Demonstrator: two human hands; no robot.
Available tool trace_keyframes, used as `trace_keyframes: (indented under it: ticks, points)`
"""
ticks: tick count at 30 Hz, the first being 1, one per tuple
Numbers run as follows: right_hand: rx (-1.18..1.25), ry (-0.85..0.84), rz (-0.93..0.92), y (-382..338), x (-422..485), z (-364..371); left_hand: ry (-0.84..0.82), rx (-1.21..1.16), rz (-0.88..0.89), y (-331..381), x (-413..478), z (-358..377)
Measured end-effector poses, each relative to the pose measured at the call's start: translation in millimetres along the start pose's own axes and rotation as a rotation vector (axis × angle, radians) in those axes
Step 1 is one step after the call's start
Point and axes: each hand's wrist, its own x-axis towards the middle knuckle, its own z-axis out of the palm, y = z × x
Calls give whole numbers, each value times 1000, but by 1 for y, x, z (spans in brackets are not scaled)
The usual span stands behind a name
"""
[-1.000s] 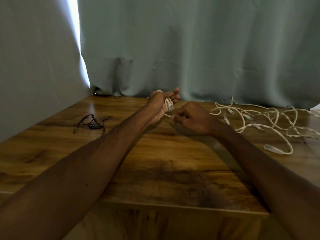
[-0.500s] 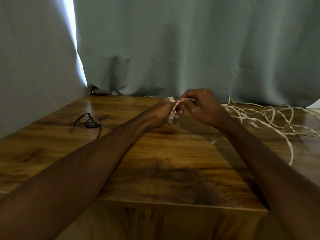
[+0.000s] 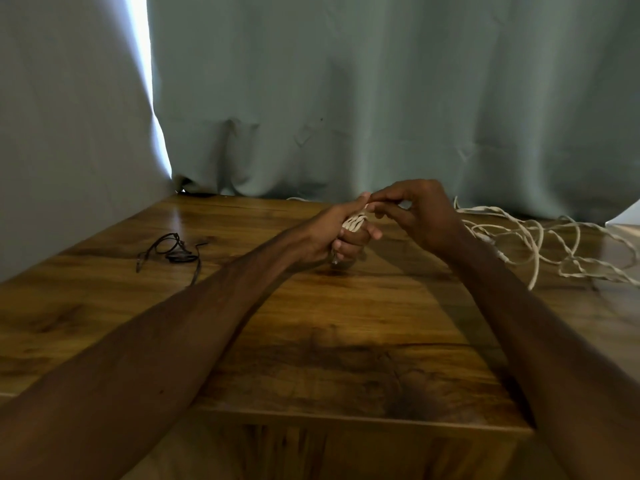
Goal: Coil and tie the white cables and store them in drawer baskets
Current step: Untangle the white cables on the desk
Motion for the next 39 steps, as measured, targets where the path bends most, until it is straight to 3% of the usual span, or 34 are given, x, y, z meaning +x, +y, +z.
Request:
trace_keyframes:
  ticks: [7,12,18,24,30,34,39]
  points:
    - [-5,-128,118,13,-7,7,-135,-133,73,9,-4,6]
    - [-41,-200,147,0,-8,27,-104,-403,173,10,2,10]
    - [-302,-352,161,-9,-8,54,240,-601,342,11,15,-5]
    - [-265,-345,34,-20,-2,60,591,-591,374,10,16,-17]
    - [-251,-283,-1,-26,3,44,747,-308,411,4,25,-18]
    - [-207,-205,79,-19,4,31,810,-8,411,-7,22,-24]
    - [-118,-317,174,-21,3,25,886,460,473,-18,16,-27]
